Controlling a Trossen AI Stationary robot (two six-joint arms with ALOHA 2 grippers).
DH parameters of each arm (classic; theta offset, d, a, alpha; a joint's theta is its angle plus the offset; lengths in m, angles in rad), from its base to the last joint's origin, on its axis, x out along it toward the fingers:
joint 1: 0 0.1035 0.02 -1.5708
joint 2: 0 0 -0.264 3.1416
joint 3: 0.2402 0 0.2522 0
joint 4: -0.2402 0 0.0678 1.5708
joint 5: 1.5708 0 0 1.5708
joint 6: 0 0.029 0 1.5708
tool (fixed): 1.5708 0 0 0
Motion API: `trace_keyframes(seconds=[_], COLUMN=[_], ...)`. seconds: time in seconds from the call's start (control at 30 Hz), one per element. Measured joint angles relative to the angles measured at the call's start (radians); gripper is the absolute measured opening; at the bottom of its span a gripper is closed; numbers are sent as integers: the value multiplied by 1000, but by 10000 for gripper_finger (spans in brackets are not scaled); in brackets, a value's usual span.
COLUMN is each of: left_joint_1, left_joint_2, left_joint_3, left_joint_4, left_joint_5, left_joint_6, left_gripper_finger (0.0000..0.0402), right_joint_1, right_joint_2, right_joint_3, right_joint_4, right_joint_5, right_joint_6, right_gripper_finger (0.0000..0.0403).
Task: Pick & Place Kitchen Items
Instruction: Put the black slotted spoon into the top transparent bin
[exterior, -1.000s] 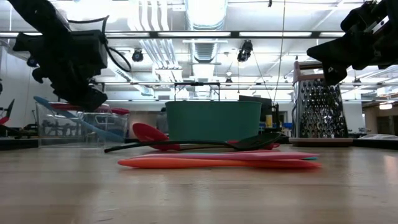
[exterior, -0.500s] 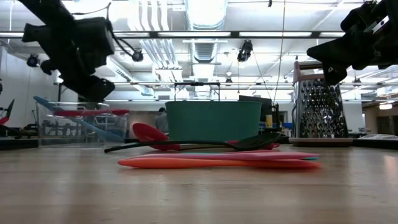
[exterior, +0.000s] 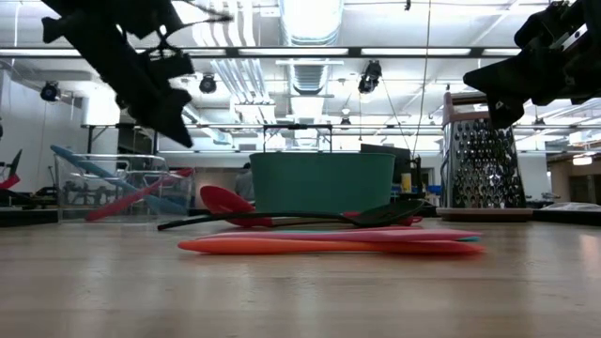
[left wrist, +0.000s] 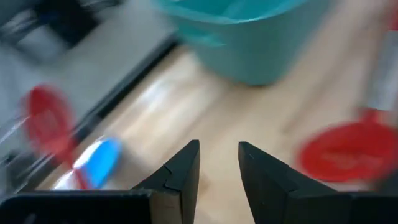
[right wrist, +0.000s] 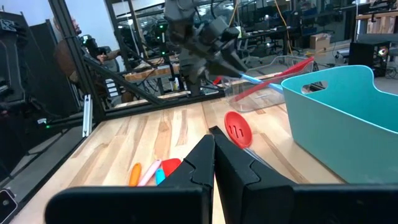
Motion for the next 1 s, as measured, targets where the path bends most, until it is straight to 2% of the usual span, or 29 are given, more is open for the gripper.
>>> trace_keyframes(seconds=[0.1,0.2,0.37,0.67,1.0], left_joint_1=[-32,-47,-82,-107,-110], left_joint_2=[0,0,29,241,538], left_joint_3=[0,0,0,14,158], left_joint_4=[68,152,319,523,557], left_joint_5=[133,249,337,365,354], left_joint_6=[93,97,151,200,262], left_gripper_finger=[117,117,117,117,117], right_joint_1=[0,0,0,0,0], right_joint_2=[0,0,0,0,0], right_joint_3=[0,0,0,0,0], right_joint_4=[0,0,0,0,0], right_joint_5=[0,0,0,0,0], right_joint_6=[0,0,0,0,0], right_gripper_finger=[9,9,9,9,9])
